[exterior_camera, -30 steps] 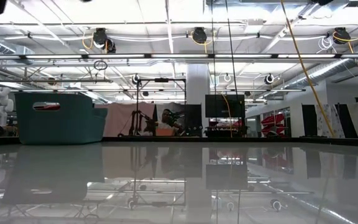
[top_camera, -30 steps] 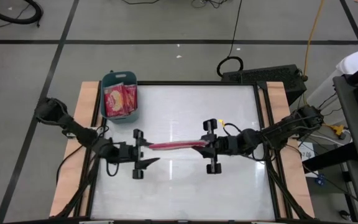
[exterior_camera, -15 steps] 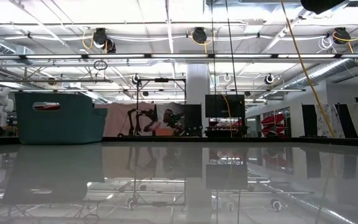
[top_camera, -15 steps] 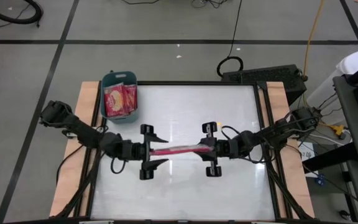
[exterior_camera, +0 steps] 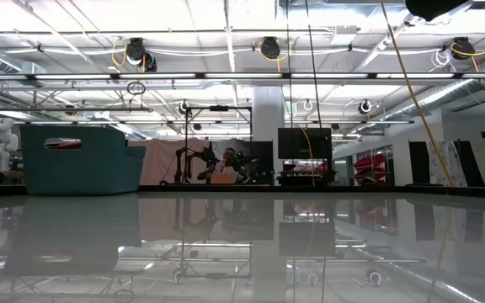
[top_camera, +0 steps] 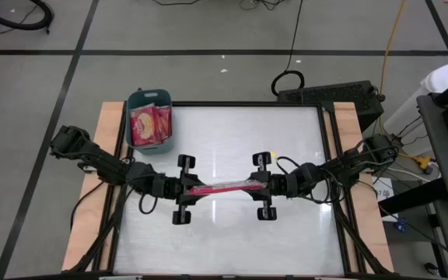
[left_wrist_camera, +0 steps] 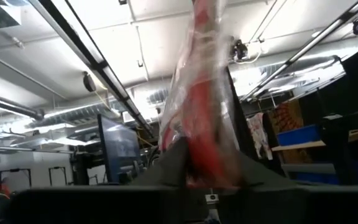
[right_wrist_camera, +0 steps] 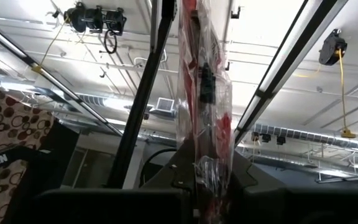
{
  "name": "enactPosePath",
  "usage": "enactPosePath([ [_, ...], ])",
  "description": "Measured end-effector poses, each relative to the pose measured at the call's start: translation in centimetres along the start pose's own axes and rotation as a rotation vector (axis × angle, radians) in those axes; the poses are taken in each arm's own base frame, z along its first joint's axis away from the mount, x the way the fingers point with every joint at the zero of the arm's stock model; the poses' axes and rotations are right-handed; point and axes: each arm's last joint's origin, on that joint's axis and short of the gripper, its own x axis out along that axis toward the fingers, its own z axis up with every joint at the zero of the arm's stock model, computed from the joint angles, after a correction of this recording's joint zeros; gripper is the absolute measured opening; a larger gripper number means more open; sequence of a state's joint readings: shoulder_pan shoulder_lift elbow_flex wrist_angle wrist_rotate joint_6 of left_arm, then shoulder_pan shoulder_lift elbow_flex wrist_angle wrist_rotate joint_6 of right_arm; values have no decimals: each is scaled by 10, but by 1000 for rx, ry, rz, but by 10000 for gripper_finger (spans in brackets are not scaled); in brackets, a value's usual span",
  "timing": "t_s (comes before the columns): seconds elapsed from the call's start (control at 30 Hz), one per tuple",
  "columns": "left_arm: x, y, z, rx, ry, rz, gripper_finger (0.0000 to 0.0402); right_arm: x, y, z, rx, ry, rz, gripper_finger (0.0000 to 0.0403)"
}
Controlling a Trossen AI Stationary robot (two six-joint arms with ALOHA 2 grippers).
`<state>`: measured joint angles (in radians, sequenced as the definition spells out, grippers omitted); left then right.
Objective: Sort popcorn bags into baskets
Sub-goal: Stack the red popcorn bag on top of the other red popcorn bag into the blue bin
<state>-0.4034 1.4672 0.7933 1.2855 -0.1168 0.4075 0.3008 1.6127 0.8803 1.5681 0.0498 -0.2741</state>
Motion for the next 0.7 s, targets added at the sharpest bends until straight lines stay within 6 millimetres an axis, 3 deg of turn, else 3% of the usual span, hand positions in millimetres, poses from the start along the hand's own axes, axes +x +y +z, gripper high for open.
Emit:
enactPosePath([
  [0.1, 0, 0, 0, -1, 4, 0, 21, 0, 0, 0, 5, 2, -1, 21],
  [0.23, 0, 0, -1, -22, 49, 41, 33, -3, 5, -1, 63, 64, -133, 41],
  [0.37, -8, -1, 0, -10, 185, 127, 38, -12, 16, -7, 29, 198, -294, 98],
  [0.57, -33, 2, 5, 50, 474, 269, 21, -27, 28, -5, 6, 543, -539, 183],
  [0.7, -51, 7, 1, 5, 688, 298, 27, -40, 26, -9, 103, 725, -584, 214],
])
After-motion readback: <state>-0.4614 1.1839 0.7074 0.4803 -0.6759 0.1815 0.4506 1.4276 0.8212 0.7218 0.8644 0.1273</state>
